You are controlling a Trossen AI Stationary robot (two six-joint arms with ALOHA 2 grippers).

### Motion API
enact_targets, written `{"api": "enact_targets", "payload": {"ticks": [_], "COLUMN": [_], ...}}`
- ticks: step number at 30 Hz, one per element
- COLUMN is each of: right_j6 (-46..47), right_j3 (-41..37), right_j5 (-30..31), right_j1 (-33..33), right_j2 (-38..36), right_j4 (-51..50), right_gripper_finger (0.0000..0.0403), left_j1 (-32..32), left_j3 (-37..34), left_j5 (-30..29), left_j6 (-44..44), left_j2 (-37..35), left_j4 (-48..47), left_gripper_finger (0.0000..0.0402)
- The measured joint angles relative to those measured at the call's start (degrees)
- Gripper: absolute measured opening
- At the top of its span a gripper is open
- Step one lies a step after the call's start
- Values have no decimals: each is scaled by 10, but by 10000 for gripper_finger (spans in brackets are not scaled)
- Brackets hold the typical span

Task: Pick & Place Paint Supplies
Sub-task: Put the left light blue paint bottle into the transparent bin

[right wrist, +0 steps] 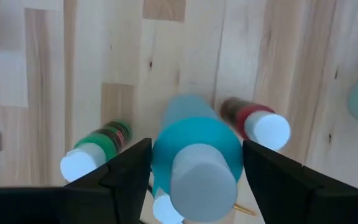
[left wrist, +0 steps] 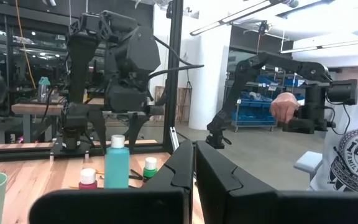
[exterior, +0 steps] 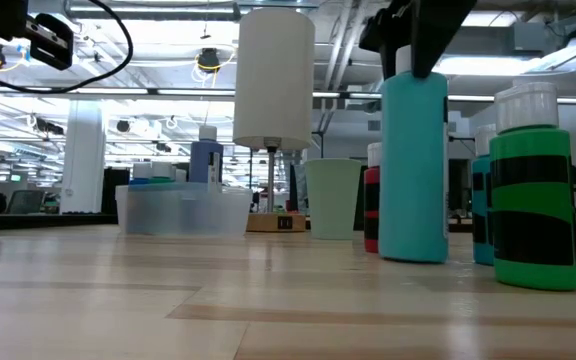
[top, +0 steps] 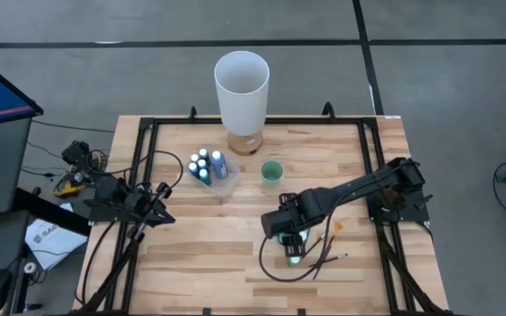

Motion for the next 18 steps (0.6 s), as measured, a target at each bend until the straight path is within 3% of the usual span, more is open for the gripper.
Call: {"api": "enact_targets", "payload": {"ticks": [18], "right_j6": [-6], "right_j3": [0], "right_j5": [-8], "right_j1": [-13], "right_j2": [-1], "right_j4": [-1], "right_gripper_finger": [234], "left_j1": [0], "left_j3": [0], "left_j5": [0], "left_j6": [0], "left_j2": [0], "left_j4": [3], "left_gripper_finger": [2]}}
